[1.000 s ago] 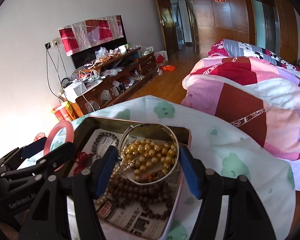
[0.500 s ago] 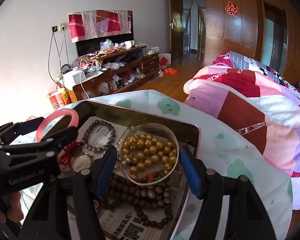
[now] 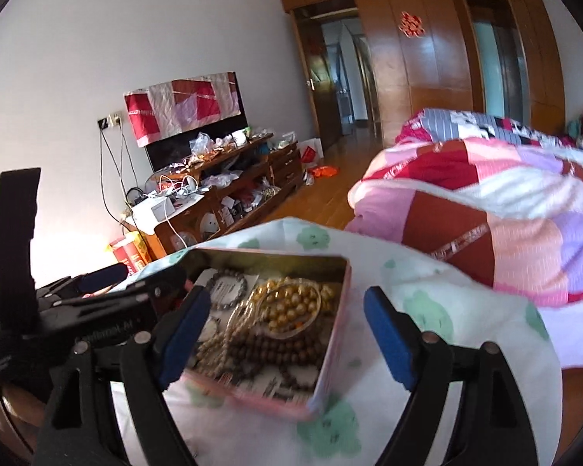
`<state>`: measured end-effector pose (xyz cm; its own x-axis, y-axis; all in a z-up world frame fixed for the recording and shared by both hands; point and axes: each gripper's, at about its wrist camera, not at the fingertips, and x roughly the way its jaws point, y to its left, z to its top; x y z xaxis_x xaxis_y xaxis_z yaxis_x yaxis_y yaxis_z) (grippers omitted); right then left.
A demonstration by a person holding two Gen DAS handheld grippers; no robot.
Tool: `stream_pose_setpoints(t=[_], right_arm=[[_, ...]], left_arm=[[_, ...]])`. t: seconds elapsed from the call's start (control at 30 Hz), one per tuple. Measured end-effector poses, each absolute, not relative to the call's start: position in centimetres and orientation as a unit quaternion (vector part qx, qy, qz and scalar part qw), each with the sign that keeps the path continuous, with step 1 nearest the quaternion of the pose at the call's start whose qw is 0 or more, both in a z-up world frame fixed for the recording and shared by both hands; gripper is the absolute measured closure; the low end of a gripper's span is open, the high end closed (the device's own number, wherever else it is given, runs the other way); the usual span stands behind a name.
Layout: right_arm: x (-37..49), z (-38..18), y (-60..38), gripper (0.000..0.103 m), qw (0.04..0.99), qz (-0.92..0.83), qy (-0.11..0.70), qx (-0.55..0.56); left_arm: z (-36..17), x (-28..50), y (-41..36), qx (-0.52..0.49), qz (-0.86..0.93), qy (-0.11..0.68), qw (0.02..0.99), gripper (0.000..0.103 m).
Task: Organize jewelry
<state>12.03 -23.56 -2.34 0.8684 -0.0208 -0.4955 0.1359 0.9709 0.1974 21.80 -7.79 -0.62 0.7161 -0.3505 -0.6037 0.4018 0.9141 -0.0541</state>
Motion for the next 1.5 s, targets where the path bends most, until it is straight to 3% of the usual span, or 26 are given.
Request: stream_pose_setpoints(t=[0.8,1.5], right_arm=[[4.4,-4.8,-19.8,0.019,0.94,-0.019,0.317,0.127],[1.4,-5.8,-16.8,0.019,0.936,-0.006,0.338,0.097]], left_arm=[[-4.1,11.3,0.8,0.023,-0.1,0.377,0.921,0.015],[-6.0,7.5,3.7,0.026,-0.083,0.387,0.918,0.015]])
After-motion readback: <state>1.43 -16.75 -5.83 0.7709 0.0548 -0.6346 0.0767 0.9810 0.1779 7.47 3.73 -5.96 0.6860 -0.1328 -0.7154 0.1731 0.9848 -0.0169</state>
